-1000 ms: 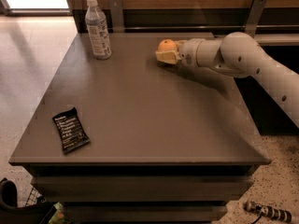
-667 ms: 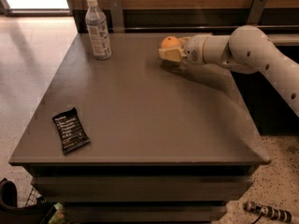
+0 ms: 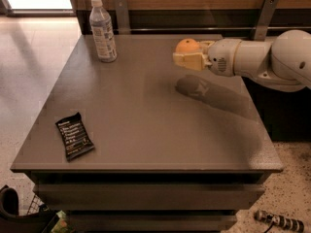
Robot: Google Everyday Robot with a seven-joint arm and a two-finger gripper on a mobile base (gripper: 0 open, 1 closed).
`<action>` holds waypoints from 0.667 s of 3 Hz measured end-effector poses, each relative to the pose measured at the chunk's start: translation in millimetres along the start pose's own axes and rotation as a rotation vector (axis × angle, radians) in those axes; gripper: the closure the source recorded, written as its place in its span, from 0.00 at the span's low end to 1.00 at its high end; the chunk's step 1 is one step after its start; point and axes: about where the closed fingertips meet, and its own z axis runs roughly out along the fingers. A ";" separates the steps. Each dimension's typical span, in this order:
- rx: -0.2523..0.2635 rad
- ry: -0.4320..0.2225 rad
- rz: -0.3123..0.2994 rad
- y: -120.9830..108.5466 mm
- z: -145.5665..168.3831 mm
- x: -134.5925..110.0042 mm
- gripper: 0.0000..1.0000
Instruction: Move orange near rxbar chocolate
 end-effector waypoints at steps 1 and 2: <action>-0.013 0.013 0.031 73.8 -19.8 6.0 1.00; -0.058 0.028 0.035 141.5 -17.5 18.7 1.00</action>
Offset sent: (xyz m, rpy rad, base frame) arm -0.1903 0.1099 -0.0251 0.0061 0.0807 0.0965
